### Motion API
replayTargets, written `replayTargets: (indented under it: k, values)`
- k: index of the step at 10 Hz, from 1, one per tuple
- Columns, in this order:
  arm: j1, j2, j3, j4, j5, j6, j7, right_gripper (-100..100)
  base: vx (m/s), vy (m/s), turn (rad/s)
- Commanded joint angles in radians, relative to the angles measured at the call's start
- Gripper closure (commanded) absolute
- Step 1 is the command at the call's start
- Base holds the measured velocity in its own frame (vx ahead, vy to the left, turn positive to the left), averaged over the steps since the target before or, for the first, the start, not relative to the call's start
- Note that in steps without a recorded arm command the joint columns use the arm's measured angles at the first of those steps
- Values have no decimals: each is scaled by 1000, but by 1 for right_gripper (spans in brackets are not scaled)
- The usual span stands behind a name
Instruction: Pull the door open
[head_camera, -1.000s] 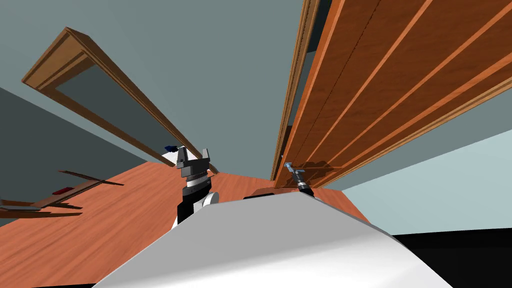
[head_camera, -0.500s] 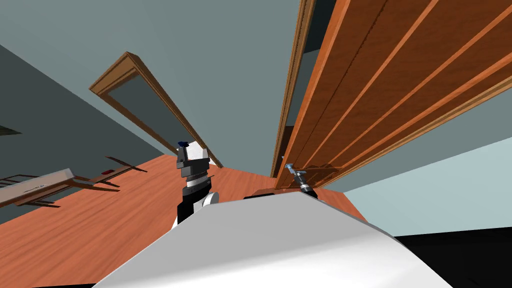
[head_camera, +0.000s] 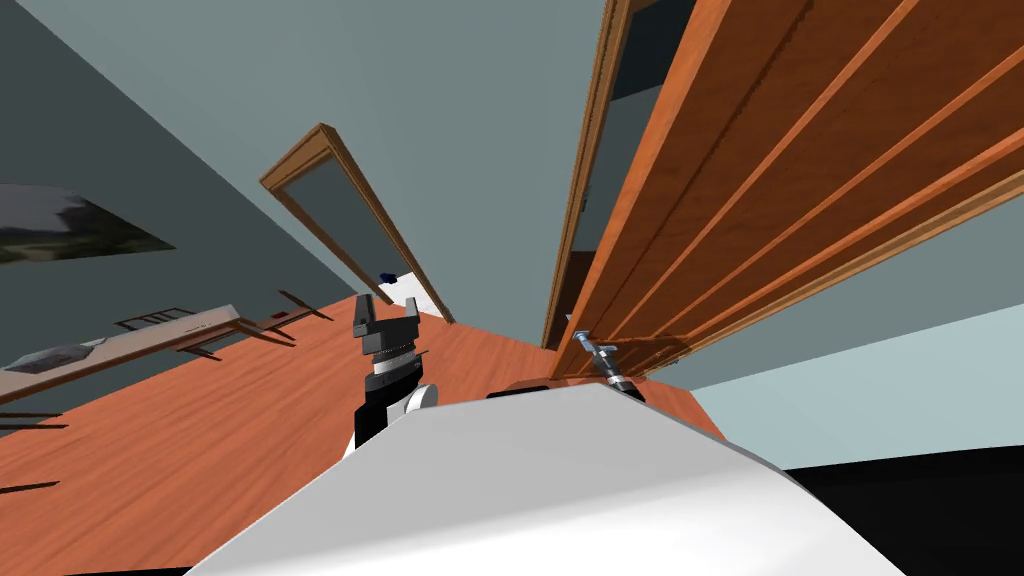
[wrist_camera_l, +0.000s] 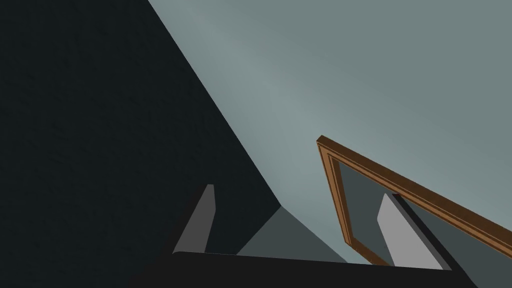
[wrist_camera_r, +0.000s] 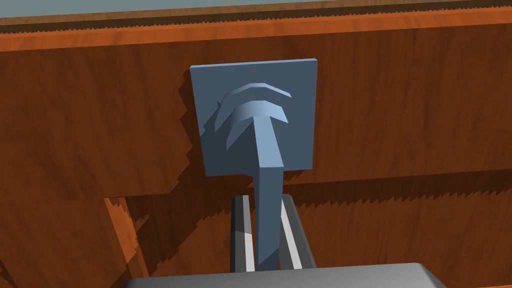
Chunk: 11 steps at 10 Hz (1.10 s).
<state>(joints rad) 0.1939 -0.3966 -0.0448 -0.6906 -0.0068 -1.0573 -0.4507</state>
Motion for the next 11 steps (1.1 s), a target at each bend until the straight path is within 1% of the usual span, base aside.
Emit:
replayTargets:
  k: [1, 2, 4, 5, 6, 7, 10, 11]
  values:
    - [14, -10, 7, 17, 6, -35, -14, 100, -226, -66, 165]
    - [18, -13, 8, 20, 7, -43, -17, 100, -151, -53, 90]
    - [34, -26, 15, 29, 12, -76, -32, 100, -168, -47, 151]
    - [28, -22, 13, 29, 11, -62, -26, 100, -102, -25, 43]
    - [37, -28, 16, 43, 14, -90, -34, 100, -178, -70, 214]
    - [41, -31, 17, 50, 15, -102, -37, 100, -269, -82, 265]
    - [54, -41, 20, 73, 20, -145, -47, 100, -227, -86, 183]
    - [60, -46, 21, 84, 22, -166, -52, 100, -242, -51, 209]
